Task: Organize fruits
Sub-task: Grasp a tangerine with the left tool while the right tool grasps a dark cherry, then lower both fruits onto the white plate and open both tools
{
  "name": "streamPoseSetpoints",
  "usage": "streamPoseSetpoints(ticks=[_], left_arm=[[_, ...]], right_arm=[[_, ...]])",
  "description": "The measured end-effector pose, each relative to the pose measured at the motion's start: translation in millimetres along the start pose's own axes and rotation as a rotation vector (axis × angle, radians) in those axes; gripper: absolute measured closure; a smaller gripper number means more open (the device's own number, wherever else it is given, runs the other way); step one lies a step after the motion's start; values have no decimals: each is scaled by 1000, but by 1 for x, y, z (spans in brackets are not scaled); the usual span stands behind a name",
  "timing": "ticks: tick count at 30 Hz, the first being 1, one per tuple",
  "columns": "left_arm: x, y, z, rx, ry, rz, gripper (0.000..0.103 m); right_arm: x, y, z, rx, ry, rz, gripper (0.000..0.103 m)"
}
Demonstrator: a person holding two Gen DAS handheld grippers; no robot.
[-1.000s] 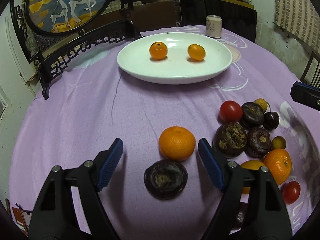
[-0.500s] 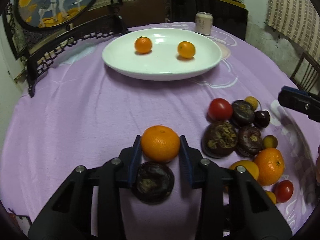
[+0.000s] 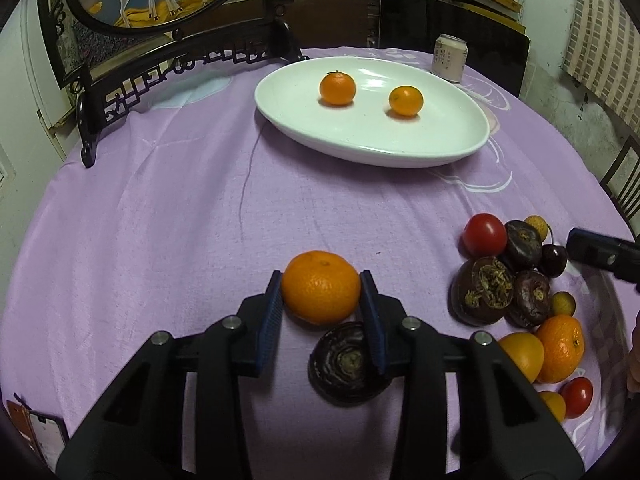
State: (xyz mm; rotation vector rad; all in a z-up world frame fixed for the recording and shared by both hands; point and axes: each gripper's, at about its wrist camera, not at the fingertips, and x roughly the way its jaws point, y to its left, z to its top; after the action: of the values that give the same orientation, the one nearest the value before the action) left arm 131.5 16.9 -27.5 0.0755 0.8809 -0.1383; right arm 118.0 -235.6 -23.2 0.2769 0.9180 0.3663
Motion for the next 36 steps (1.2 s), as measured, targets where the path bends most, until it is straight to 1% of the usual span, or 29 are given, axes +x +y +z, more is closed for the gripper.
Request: streamPoseSetpoints(ticks=[2, 4, 5, 7, 8, 9, 12, 15, 19, 22, 27, 30, 31, 34, 36], left_arm=[[0, 0, 0, -4, 1, -2, 64], [0, 0, 0, -1, 0, 1, 64], [0, -1, 0, 2, -1, 2, 64], [0, -1, 0, 5, -1, 2, 64], [1, -1, 0, 5, -1, 2, 64], [1, -1, 0, 6, -2, 2, 64], [0, -2, 0, 9, -4, 3, 64], [-1, -3, 0, 15, -11, 2, 64], [-6, -4, 1, 11, -18, -14, 65], [-12, -4, 11, 1, -35, -19, 65], [-15, -8, 45, 5, -67, -16, 65], [-10, -14, 71, 8, -86, -28, 65], [-5, -16, 80, 1, -89, -38, 65], [9, -18, 94, -20, -79, -60, 65], [23, -20, 100, -22, -69, -55, 65]], right_arm=[[5, 2, -1, -7, 26, 4, 56], [9, 2, -3, -11, 46, 10, 60], [11, 3, -3, -15, 52, 10, 63], [12, 4, -5, -25, 50, 5, 67], [12, 4, -5, -29, 50, 10, 73], [13, 5, -6, -31, 56, 21, 74], [13, 7, -6, -52, 49, 9, 74], [9, 6, -4, -45, 36, 22, 74], [-8, -3, 2, -2, -31, 35, 74], [-14, -5, 7, 12, -62, 38, 74], [-12, 0, 35, 23, -86, 44, 74], [-2, 11, 61, 9, -89, 42, 74], [2, 14, 67, 6, -87, 40, 74], [20, 22, 86, 1, -77, 37, 74], [36, 27, 98, -11, -69, 20, 74]])
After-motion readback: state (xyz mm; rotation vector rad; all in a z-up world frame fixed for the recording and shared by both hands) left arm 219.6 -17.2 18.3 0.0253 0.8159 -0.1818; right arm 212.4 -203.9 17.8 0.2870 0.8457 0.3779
